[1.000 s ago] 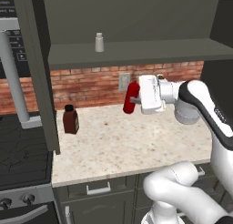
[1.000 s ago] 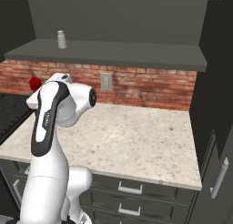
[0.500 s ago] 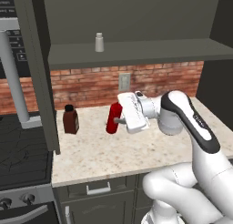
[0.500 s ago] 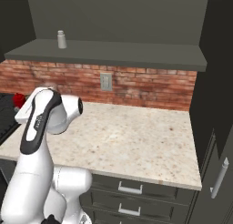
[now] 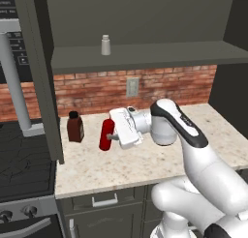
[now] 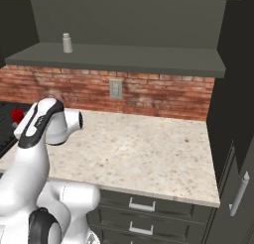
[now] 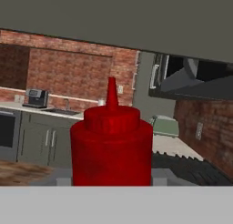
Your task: Collect the paprika, ketchup, and shaker from the cabinet and place them next to the stove.
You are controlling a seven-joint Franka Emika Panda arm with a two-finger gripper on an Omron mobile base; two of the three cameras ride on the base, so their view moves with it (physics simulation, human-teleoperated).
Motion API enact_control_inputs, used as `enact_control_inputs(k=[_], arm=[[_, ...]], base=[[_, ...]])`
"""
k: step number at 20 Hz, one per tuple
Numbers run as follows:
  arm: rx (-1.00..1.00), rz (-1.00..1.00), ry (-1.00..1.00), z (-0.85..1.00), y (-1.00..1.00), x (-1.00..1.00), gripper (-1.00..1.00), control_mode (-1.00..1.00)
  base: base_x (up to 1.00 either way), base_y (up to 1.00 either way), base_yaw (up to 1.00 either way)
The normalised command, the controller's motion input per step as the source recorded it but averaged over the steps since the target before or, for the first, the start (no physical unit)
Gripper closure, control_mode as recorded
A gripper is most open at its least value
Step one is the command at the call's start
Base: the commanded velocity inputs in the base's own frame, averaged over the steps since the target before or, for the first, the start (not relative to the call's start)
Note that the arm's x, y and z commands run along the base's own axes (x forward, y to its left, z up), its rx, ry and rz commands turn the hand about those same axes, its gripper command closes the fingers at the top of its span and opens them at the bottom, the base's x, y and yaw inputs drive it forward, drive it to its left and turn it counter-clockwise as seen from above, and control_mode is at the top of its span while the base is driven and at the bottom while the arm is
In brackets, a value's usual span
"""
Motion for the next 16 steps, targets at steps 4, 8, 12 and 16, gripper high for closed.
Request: enact_control_inputs(k=[4, 8, 12, 16], arm=[[0.0, 0.05, -0.01, -0.47, 0.2, 0.34, 1.0, -1.0], [0.0, 0.04, -0.11, -0.42, 0.06, 0.29, 1.0, -1.0], [0.0, 0.02, -0.16, -0.37, 0.0, 0.18, 1.0, -1.0], [-0.03, 0.0, -0.08, -0.35, 0.03, 0.15, 1.0, -1.0]], base=[[0.0, 0.0, 0.0], [0.0, 0.0, 0.0], [0.0, 0.0, 0.0], [0.0, 0.0, 0.0]])
